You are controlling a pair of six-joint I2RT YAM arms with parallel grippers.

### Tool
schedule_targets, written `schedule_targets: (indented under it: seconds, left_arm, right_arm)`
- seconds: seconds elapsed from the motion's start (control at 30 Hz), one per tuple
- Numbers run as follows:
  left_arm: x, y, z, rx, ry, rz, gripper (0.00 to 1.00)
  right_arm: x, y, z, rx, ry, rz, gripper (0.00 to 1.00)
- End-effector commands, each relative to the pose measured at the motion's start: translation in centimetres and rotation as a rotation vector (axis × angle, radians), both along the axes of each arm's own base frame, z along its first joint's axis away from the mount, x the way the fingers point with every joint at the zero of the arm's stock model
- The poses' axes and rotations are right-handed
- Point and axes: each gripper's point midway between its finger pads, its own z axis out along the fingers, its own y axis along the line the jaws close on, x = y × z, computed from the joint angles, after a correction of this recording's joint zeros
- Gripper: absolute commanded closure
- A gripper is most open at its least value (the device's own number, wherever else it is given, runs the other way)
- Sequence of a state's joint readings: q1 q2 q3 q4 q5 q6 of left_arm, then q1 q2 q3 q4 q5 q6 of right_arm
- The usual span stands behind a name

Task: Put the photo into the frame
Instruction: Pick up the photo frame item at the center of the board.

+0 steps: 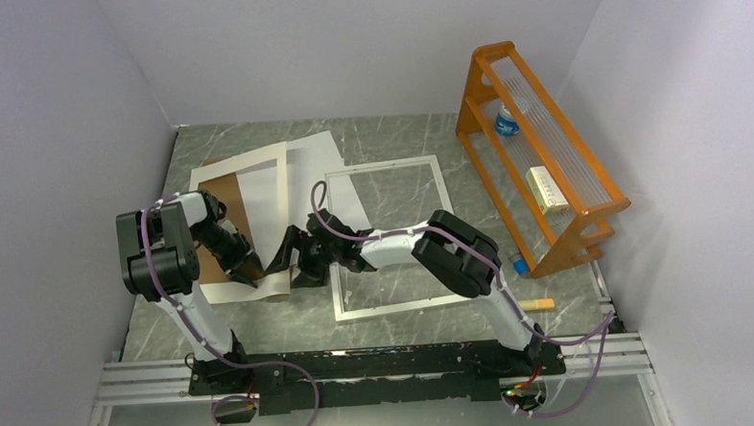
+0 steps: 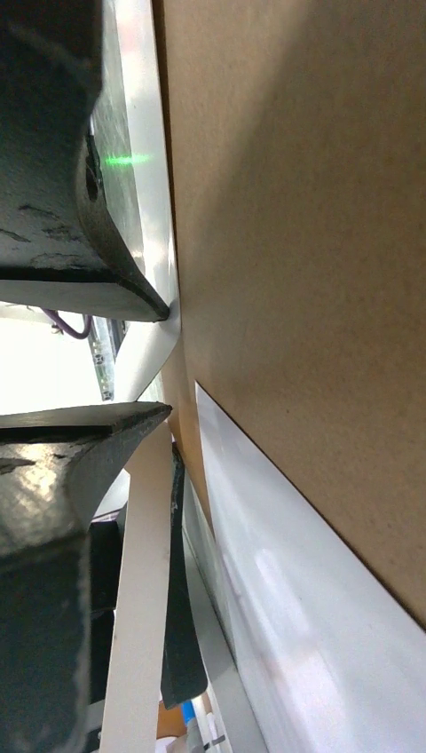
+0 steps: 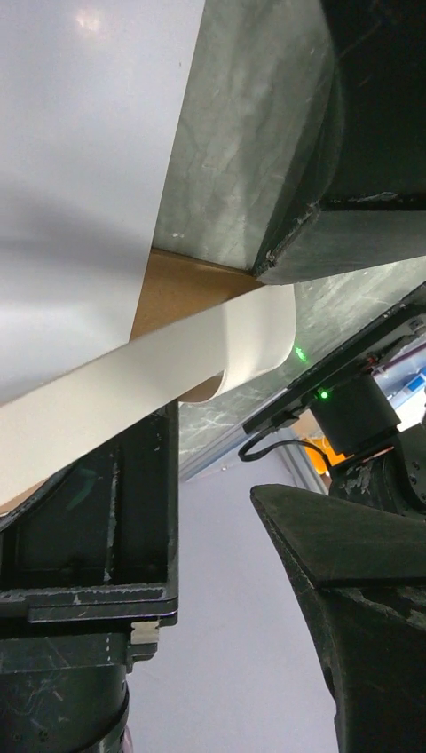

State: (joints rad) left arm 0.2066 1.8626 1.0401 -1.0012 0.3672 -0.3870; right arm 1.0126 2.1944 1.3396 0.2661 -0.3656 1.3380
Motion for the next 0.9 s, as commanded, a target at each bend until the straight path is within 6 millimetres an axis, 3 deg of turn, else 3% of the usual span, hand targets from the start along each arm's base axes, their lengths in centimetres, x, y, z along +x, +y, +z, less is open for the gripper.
schedule_targets:
  seconds: [0.0,0.3,0.37,0.5,0.67,0.77,0.87]
  left_arm:
    - [-1.0,-3.3,-2.2,-0.128,0.015,-0.034,0.56]
    - [-1.4,-3.2,-2.6,-0.111,0.040,-0.032,0.57]
    - [-1.4,-3.1,-2.7,-0.106,0.039,-0.031,0.57]
    - [-1.3,-3.0,-2.5,-0.096,0.035,-0.024,0.57]
    - [-0.7,-2.8,-1.8,-0.070,0.011,-0.005,0.58]
    - [0.3,-2.4,-0.2,-0.039,-0.043,0.004,0.58]
    - [1.8,-1.7,2.8,0.008,-0.128,0.007,0.54]
  right_arm:
    - [3.1,-2.0,-3.1,-0.121,-0.119,-0.098,0.14]
    - [5.2,-2.2,-1.8,-0.170,-0.331,-0.040,0.17]
    - [5.1,-1.9,-1.4,-0.134,-0.329,-0.018,0.23]
    - [4.2,-1.1,-0.4,-0.046,-0.296,0.008,0.44]
    - [4.4,-1.6,-0.2,-0.079,-0.279,-0.004,0.71]
    - [4.6,-1.8,0.8,-0.094,-0.297,0.008,0.87]
    - [4.6,-2.3,2.5,-0.123,-0.326,0.037,1.00]
